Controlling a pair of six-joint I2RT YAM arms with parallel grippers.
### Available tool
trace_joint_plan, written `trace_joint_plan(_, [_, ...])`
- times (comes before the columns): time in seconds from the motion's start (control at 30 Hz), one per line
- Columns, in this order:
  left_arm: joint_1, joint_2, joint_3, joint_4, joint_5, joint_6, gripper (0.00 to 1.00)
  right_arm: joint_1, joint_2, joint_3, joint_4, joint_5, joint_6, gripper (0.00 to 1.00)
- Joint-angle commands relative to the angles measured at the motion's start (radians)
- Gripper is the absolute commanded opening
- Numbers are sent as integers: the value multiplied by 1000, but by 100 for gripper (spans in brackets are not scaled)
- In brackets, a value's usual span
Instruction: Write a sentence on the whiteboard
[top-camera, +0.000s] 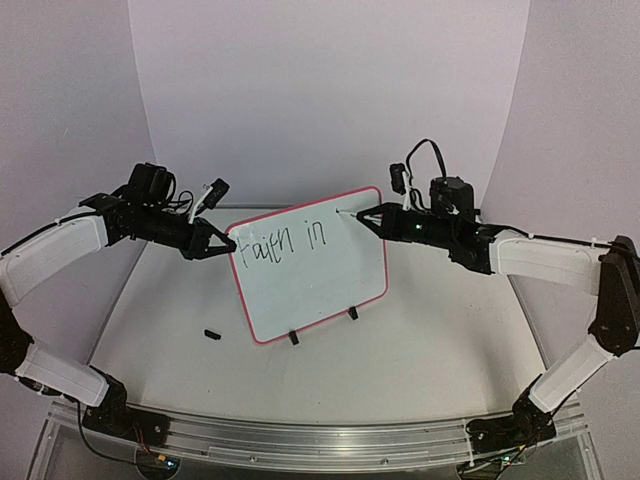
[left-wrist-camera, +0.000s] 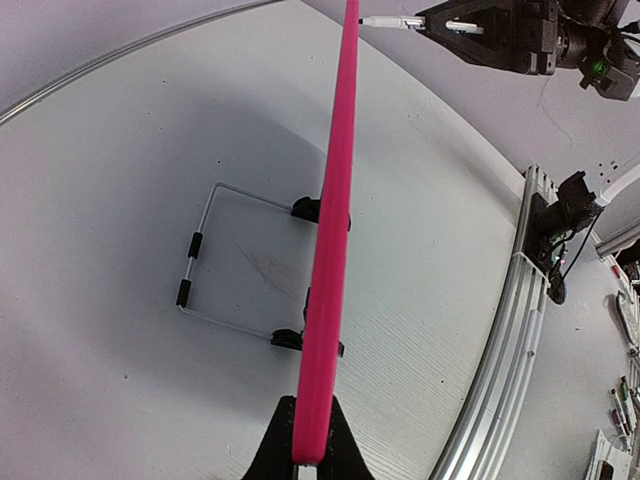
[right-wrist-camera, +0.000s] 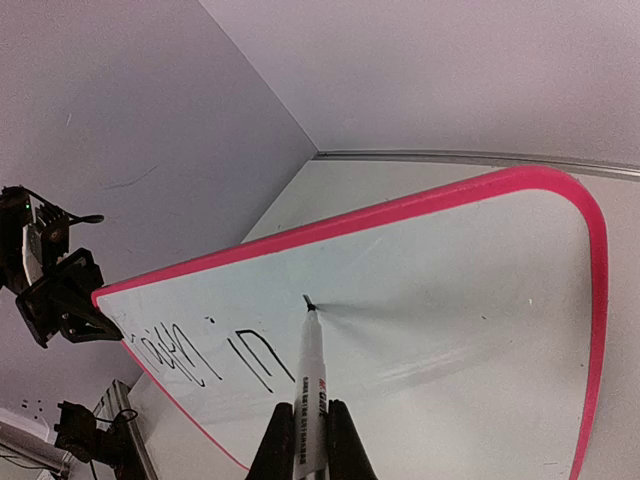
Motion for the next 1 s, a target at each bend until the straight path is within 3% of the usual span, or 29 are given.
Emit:
trace_joint_plan(0.0, [0,15,-12,10,-35,31,0,-4,4,-2,33,7,-1,0])
trace_joint_plan(0.47, [0,14,-12,10,-33,30,0,-4,-32,-126,33,1,46,0])
trace_joint_plan(0.97, [0,10,-11,10,-37,31,0,-4,-116,-68,-5,48,-3,0])
